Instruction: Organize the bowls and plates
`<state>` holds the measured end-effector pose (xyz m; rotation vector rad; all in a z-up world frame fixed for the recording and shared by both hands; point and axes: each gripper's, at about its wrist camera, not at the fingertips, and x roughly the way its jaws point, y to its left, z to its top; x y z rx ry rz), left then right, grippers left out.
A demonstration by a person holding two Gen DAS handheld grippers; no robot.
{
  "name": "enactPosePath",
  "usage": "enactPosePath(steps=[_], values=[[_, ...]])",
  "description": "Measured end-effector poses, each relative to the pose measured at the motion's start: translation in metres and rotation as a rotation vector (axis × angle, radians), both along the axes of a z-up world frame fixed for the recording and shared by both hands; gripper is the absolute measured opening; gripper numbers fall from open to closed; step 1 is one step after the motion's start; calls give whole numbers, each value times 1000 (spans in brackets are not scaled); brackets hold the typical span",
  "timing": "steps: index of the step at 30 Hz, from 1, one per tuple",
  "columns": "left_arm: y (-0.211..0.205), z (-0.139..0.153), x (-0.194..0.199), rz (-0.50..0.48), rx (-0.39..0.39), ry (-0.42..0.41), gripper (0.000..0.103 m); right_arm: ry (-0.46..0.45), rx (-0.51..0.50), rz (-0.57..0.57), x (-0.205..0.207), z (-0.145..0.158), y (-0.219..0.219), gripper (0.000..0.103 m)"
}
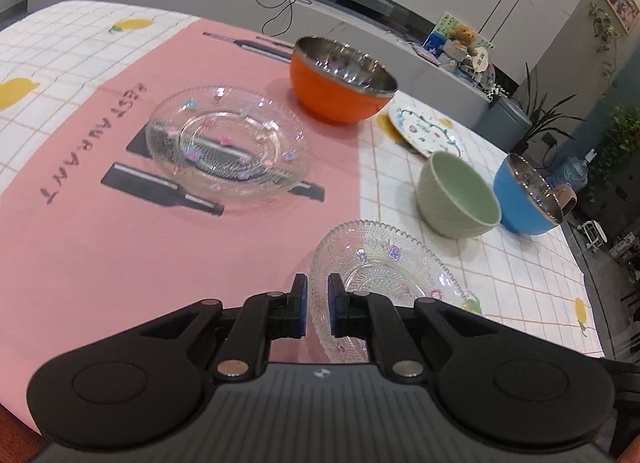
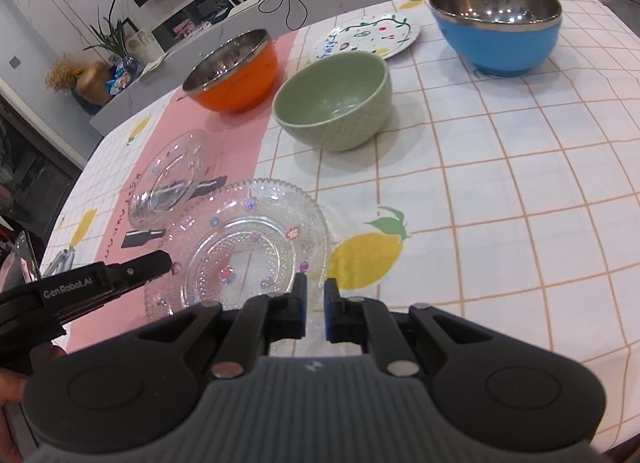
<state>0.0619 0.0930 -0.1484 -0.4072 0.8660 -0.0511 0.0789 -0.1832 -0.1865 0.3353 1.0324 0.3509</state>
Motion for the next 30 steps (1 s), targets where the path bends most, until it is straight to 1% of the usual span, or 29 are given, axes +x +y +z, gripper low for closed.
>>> enactPosePath(steps=[11, 17, 24, 26, 27, 28, 29, 30], values=[[-1, -10, -2, 4, 7, 24, 11, -3, -24, 15, 0, -4, 2, 5], [1, -14, -3, 6, 0, 17, 11, -5, -22, 15, 1, -6, 2, 5], [-2, -13, -2, -2, 19, 21, 13, -6, -20, 13, 0, -6, 2, 5], [-4, -12, -2, -1, 24, 27, 14, -8, -25, 17, 0, -6, 2, 8], [-5, -11, -2, -1, 33, 25, 20, -10, -27, 19, 0, -6, 3, 10], [-7, -10, -3, -3, 42, 20, 24, -14, -32, 20, -1, -5, 3, 12], [-6, -9, -3, -4, 48, 14, 31, -16, -37, 20, -1, -5, 4, 16], [-6, -7, -4, -1, 52, 9, 37, -18, -36, 19, -2, -4, 3, 30]])
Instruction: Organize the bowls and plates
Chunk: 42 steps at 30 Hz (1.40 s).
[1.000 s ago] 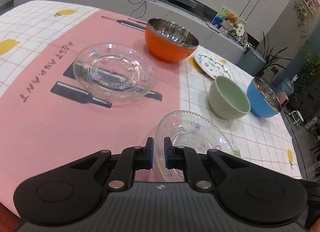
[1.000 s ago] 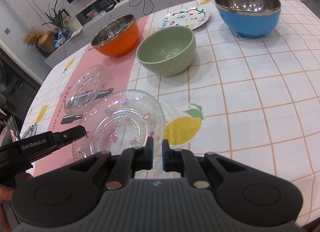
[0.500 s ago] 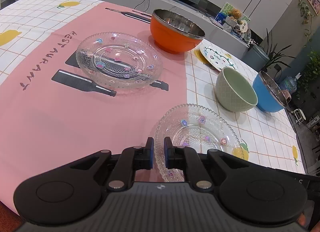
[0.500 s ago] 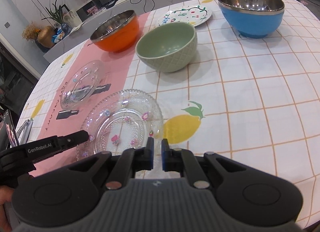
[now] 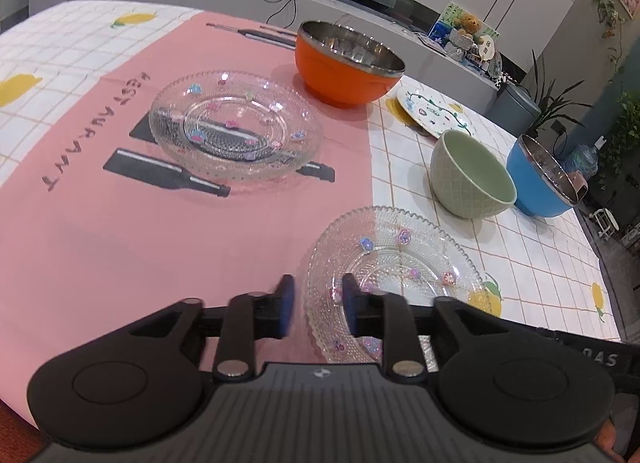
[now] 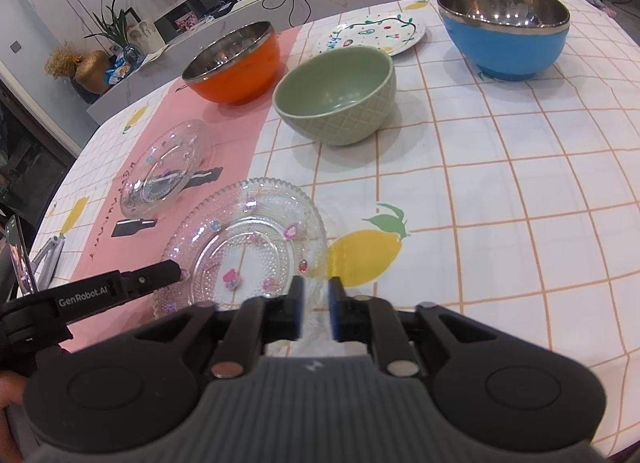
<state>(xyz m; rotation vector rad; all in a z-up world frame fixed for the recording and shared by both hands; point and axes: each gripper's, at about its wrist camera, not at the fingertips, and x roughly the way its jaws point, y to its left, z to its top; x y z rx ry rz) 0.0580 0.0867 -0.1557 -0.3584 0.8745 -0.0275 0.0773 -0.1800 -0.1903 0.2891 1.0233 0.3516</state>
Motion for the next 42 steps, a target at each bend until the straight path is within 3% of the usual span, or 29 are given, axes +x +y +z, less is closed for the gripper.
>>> enactPosePath(steps=[1, 3, 9, 16, 18, 25, 29, 36, 42], values=[[0, 2, -1, 5, 2, -7, 40, -5, 5, -2, -1, 1, -1, 39], [0, 7, -1, 7, 14, -19, 47, -13, 7, -4, -1, 5, -2, 39], [0, 27, -2, -8, 62, -54, 49, -50, 10, -22, -3, 19, -12, 45], [-16, 56, -1, -108, 172, -84, 50, -63, -18, -45, -5, 34, -31, 47], [-20, 68, 0, -125, 179, -95, 50, -79, -22, -46, -6, 44, -35, 48], [-39, 119, 5, -179, 216, -151, 58, -176, -48, -23, -5, 93, -48, 65], [-51, 147, 15, -216, 239, -169, 61, -229, -43, -19, -4, 123, -56, 67], [-64, 177, 69, -291, 123, -158, 67, -262, -48, -39, 28, 162, -65, 69], [-80, 165, 140, -305, 98, -116, 67, -212, -14, -62, 94, 163, -72, 69]])
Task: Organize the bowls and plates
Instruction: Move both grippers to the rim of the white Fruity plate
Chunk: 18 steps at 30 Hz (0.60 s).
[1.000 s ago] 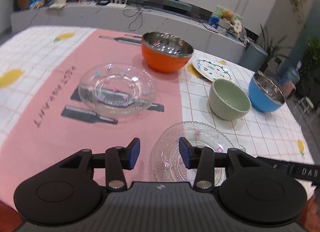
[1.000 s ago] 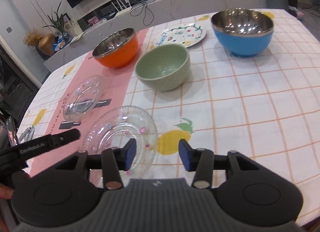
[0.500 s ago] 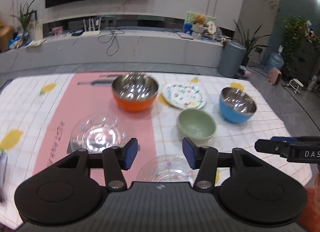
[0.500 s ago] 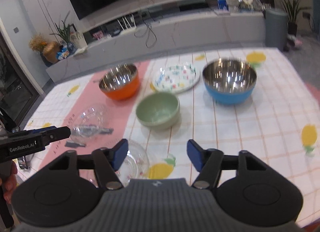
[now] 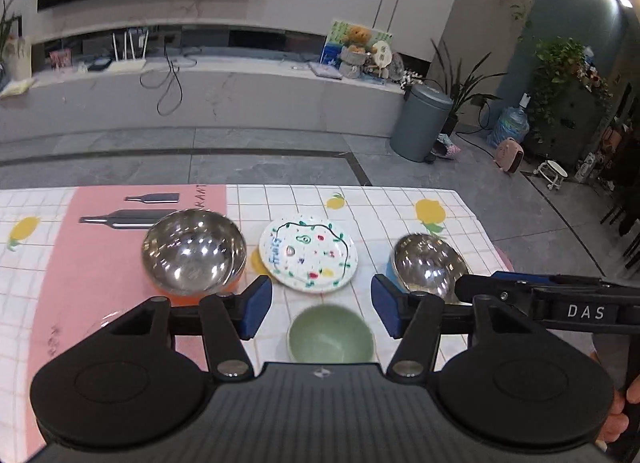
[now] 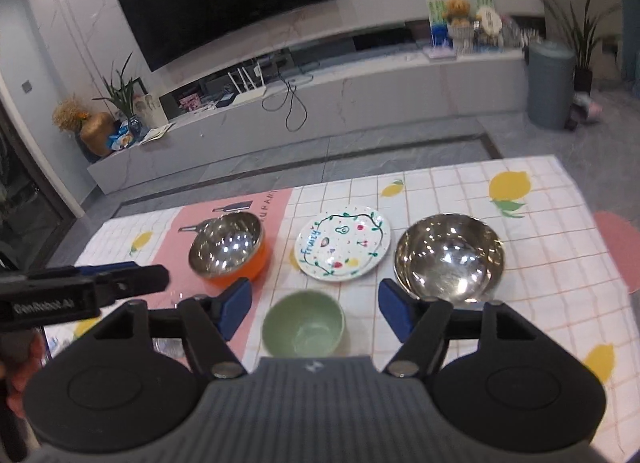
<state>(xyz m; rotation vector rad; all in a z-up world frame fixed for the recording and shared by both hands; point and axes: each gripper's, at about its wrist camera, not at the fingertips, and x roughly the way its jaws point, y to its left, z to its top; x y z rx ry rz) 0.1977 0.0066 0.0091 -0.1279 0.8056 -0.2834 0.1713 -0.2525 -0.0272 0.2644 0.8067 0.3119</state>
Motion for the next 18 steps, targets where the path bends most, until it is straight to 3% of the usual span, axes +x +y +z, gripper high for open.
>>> enactPosePath(steps=[8, 12, 18], values=[[-13, -39, 88, -49, 22, 104, 60, 143, 45, 2, 102, -32, -5, 68], [-11, -65, 128, -34, 8, 177, 46, 223, 53, 4, 145, -61, -4, 61], [-14, -101, 171, -21, 88, 275, 23, 293, 14, 37, 198, -96, 0, 50]])
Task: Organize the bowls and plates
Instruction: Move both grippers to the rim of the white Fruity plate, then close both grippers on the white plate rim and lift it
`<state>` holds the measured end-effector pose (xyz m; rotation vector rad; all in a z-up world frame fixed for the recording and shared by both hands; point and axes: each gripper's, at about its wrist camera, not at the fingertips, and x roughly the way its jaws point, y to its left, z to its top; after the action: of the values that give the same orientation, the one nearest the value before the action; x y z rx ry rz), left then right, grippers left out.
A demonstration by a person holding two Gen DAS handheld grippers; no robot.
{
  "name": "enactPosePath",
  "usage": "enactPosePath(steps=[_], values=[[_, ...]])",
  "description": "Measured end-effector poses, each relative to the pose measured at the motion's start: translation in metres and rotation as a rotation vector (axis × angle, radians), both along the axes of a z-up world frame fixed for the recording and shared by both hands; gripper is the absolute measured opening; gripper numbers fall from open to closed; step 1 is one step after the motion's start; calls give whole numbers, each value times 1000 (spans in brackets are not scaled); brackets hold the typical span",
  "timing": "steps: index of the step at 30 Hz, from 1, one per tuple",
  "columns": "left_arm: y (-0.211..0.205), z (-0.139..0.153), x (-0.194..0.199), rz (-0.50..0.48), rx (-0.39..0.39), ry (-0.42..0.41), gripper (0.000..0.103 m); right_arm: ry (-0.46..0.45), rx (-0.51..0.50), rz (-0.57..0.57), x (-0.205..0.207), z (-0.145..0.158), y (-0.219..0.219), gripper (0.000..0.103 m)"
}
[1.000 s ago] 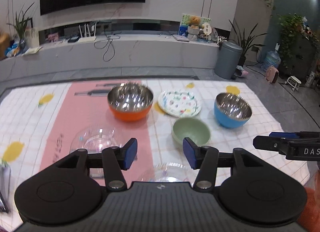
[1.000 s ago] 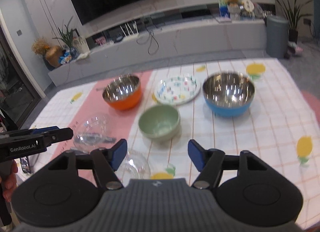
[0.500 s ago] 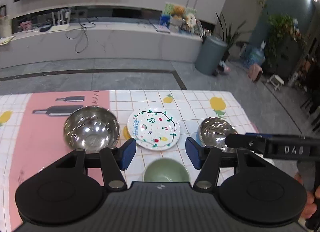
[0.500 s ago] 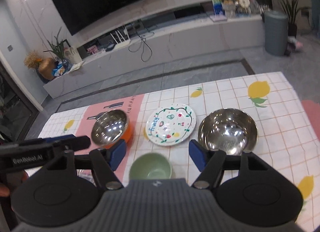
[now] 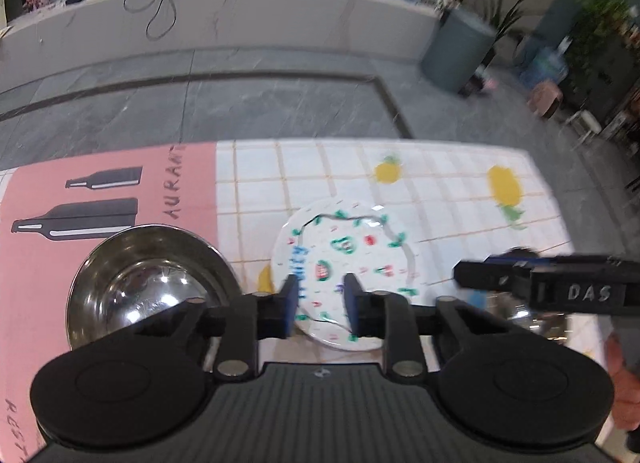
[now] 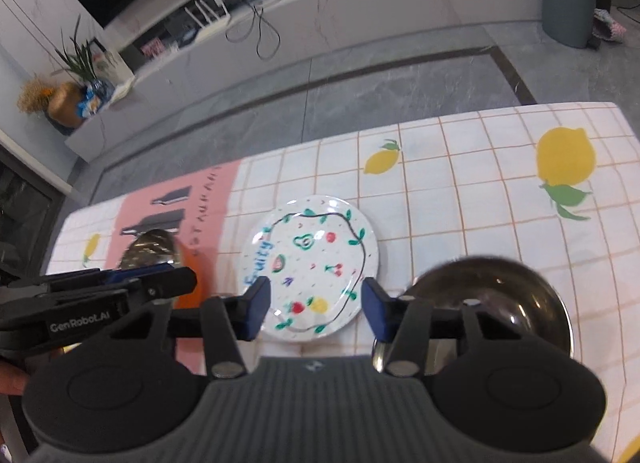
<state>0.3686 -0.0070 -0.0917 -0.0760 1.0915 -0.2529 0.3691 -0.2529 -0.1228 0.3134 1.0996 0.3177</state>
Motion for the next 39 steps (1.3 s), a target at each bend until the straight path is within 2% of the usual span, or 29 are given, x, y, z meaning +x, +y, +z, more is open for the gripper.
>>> enactPosePath(steps=[7, 9, 11, 17, 21, 32, 36, 39], values=[[-5, -27, 27, 40, 102, 88, 22, 71, -45, 18, 42, -36, 2, 47], [-10, -31, 31, 24, 132, 96, 22, 81, -55, 17, 47, -43, 3, 43], [-15, -34, 35, 12, 165, 99, 22, 89, -63, 25, 52, -46, 4, 44], [-21, -42, 48, 0, 167, 129, 20, 115, -102, 69, 65, -51, 11, 44], [-23, -44, 54, -13, 175, 140, 20, 158, -93, 94, 77, -54, 12, 42], [-31, -50, 66, -78, 237, 176, 21, 215, -137, 163, 92, -59, 19, 42], [-33, -51, 68, -93, 252, 177, 21, 250, -132, 162, 94, -69, 17, 33], [-33, -52, 68, -113, 259, 185, 21, 265, -118, 158, 95, -74, 14, 33]])
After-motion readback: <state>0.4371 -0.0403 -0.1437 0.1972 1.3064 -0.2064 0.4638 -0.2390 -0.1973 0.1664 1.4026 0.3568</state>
